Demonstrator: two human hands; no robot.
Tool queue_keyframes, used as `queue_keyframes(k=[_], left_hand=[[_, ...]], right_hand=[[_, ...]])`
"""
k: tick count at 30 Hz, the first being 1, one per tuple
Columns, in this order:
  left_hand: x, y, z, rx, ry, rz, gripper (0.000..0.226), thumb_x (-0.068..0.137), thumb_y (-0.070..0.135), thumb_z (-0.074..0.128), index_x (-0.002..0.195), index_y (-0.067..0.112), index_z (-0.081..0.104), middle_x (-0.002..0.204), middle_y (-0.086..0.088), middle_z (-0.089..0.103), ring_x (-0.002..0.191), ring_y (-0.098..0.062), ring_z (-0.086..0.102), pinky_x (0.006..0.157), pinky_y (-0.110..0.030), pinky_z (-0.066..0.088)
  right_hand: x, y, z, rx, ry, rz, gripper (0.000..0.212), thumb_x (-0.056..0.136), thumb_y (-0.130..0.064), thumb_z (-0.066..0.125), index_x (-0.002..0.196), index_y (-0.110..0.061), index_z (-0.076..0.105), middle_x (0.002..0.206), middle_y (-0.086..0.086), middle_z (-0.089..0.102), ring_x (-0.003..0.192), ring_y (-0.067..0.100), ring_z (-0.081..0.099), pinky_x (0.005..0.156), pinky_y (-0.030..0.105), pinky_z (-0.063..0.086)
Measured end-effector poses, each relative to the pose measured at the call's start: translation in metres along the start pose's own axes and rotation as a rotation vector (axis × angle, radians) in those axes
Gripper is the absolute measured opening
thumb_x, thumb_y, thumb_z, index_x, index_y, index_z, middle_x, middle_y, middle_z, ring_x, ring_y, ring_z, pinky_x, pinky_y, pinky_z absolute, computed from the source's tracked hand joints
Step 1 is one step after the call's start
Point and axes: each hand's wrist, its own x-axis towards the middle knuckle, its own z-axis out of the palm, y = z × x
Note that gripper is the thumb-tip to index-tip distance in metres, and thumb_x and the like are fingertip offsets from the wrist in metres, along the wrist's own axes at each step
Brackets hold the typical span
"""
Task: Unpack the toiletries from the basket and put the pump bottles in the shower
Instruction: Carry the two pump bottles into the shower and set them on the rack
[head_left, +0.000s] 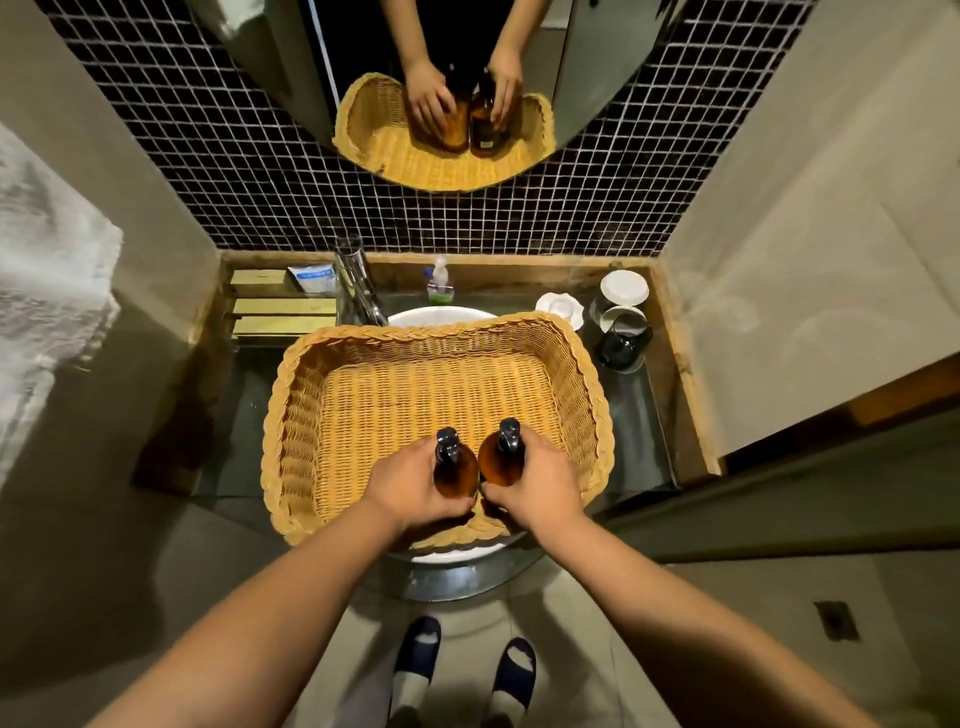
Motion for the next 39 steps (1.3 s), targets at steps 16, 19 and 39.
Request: queue_keyframes(k=[16, 19, 39], left_hand=[[-0.004, 0.063, -0.103, 0.296, 0.033, 0.208, 0.076, 0.059, 0.065, 0.072, 0.126, 0.037, 0.049, 0.113, 0.008, 0.062, 0.104, -0.021, 0.061, 0.078, -0.031, 0.051], [-0.004, 0.093, -0.141, 0.341, 0.135, 0.243, 0.074, 0.051, 0.063, 0.069, 0.119, 0.039, 0.05, 0.11, 0.009, 0.065, 0.103, -0.022, 0.064, 0.077, -0.032, 0.053], [-0.033, 0.387, -0.182, 0.568, -0.135, 0.858, 0.074, 0.061, 0.066, 0.076, 0.122, 0.031, 0.054, 0.116, -0.002, 0.064, 0.109, -0.026, 0.062, 0.094, -0.034, 0.05]], right_hand=[[-0.02, -0.041, -0.093, 0.023, 0.118, -0.094, 0.059, 0.059, -0.048, 0.086, 0.109, -0.031, 0.062, 0.103, -0.011, 0.067, 0.098, 0.014, 0.064, 0.078, 0.023, 0.046], [-0.03, -0.06, -0.137, -0.028, 0.195, -0.135, 0.064, 0.054, -0.059, 0.078, 0.11, -0.033, 0.061, 0.104, -0.011, 0.071, 0.096, 0.013, 0.066, 0.077, 0.025, 0.051], [-0.227, -0.022, -0.4, -0.115, 0.65, 0.17, 0.056, 0.053, -0.074, 0.071, 0.089, -0.032, 0.062, 0.075, -0.02, 0.057, 0.067, -0.003, 0.055, 0.059, 0.008, 0.039]])
